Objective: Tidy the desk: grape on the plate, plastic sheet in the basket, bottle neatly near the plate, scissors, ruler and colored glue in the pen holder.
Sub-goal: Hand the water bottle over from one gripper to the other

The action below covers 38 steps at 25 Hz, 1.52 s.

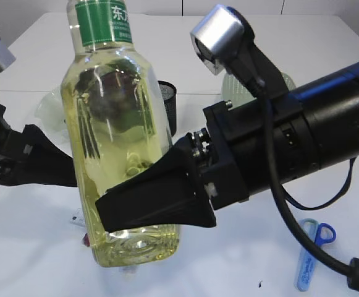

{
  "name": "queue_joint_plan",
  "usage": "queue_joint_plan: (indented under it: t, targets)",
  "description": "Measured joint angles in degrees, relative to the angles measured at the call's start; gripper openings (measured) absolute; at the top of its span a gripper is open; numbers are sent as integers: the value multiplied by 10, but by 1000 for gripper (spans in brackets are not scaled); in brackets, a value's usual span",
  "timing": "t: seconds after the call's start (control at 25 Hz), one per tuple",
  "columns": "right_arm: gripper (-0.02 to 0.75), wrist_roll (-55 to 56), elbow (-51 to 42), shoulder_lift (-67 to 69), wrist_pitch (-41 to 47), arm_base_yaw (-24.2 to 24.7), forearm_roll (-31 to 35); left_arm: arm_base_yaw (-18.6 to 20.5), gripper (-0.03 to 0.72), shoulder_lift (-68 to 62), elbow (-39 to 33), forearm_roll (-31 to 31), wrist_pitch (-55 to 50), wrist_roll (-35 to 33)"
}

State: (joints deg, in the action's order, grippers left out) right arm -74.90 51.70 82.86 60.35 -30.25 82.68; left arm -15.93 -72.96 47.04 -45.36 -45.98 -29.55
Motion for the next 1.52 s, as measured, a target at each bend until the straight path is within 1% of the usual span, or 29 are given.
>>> queue_joint_plan:
  t: [0.04, 0.12, 0.2, 0.28, 0.36, 0.52, 0.6, 0.72, 0.8, 1.04, 1.12, 1.24, 1.32, 1.36, 1.44, 1.52]
  targets:
    - [445, -2, 0, 0, 4, 0, 0, 0, 406, 0, 0, -27, -13, -30]
    - [445, -4, 0, -1, 8, 0, 1, 0, 405, 0, 0, -57, -45, -74]
    - [445, -8, 0, -1, 9, 0, 9, 1, 405, 6, 0, -66, -71, -100]
    - [445, -15, 0, -1, 13, 0, 22, 13, 405, 21, 0, -68, -89, -115]
    - [445, -26, 0, -1, 24, 0, 40, 38, 405, 42, 3, -68, -103, -128]
    - [445, -33, 0, -1, 42, 0, 72, 117, 404, 73, 17, -72, -143, -152]
    - [445, -35, 0, -2, 45, 0, 80, 137, 404, 74, 18, -85, -150, -169]
    - [445, -38, 0, -2, 46, 6, 84, 142, 404, 73, 18, -122, -166, -203]
    - [445, -40, 0, -2, 49, 19, 84, 142, 405, 71, 18, -149, -181, -227]
    - [445, -42, 0, -2, 49, 89, 81, 143, 405, 61, 18, -218, -191, -290]
    - [445, -42, 0, -2, 46, 99, 78, 143, 405, 57, 18, -257, -191, -313]
    - [444, -42, 0, -1, 47, 102, 66, 143, 405, 43, 18, -344, -202, -359]
    - [444, -42, 0, -1, 47, 102, 55, 143, 421, 28, 18, -397, -213, -385]
    - [445, -42, 0, -1, 48, 102, 51, 143, 440, 18, 18, -422, -216, -394]
    - [445, -42, 0, -1, 48, 102, 48, 143, 485, -5, 18, -455, -217, -406]
    - [444, -40, 0, -1, 48, 102, 47, 138, 533, -23, 19, -471, -217, -414]
